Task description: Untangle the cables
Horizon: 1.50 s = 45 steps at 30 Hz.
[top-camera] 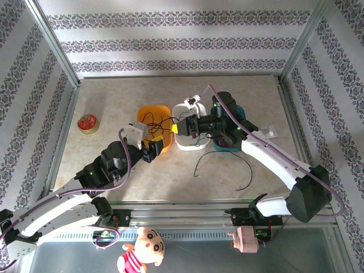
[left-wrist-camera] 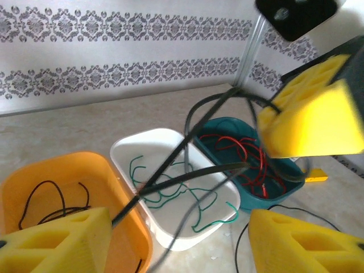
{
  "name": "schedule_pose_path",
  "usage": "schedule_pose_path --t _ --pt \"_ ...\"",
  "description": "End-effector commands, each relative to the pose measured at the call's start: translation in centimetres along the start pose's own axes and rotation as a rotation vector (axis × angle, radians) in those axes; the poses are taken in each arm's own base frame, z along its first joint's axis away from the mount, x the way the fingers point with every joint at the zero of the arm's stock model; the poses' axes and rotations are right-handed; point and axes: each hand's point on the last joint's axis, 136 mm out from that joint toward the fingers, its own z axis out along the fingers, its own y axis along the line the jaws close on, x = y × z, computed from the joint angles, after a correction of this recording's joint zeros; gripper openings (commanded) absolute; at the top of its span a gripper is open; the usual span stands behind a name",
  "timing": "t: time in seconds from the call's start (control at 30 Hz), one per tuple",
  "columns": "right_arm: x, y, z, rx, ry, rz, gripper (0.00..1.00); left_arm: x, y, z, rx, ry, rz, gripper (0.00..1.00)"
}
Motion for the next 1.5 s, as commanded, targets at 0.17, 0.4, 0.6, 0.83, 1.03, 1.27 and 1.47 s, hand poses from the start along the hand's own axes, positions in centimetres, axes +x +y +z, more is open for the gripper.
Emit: schedule_pose_path --t 0.17,0.4,0.6,0.83,1.03,1.27,1.47 --pt "1.1 4.7 -0.4 -0.192 0.088 -0.011 0.00 1.1 1.9 1.0 -0.067 -0.008 0.015 0.45" --pt "2.0 5.5 -1.5 -0.222 0.105 0.002 0.00 1.7 3.9 1.8 -0.126 -0.028 -0.052 0.03" --pt "0.1 3.4 -5.0 -0.110 -0.027 -0.001 0.00 2.9 9.1 0.9 -0.335 0.002 -0.171 0.00" --pt "-0.6 0.1 -3.0 0.051 -0.061 -0.024 0.00 2.5 7.9 1.5 -0.246 0.000 -0.200 0.00" --pt "-1.6 -6.7 2.4 0.207 -0.052 0.040 0.00 3.8 10.0 3.7 -0.358 0.078 -0.229 0.00" --pt "-2.5 -15.3 5.1 0.447 -0.038 0.138 0.43 7.6 14.6 7.4 -0.527 0.191 -0.291 0.00" --pt "-2.9 -16.5 1.6 0.605 -0.117 0.135 0.55 9.4 16.2 11.8 -0.532 0.271 -0.279 0.00"
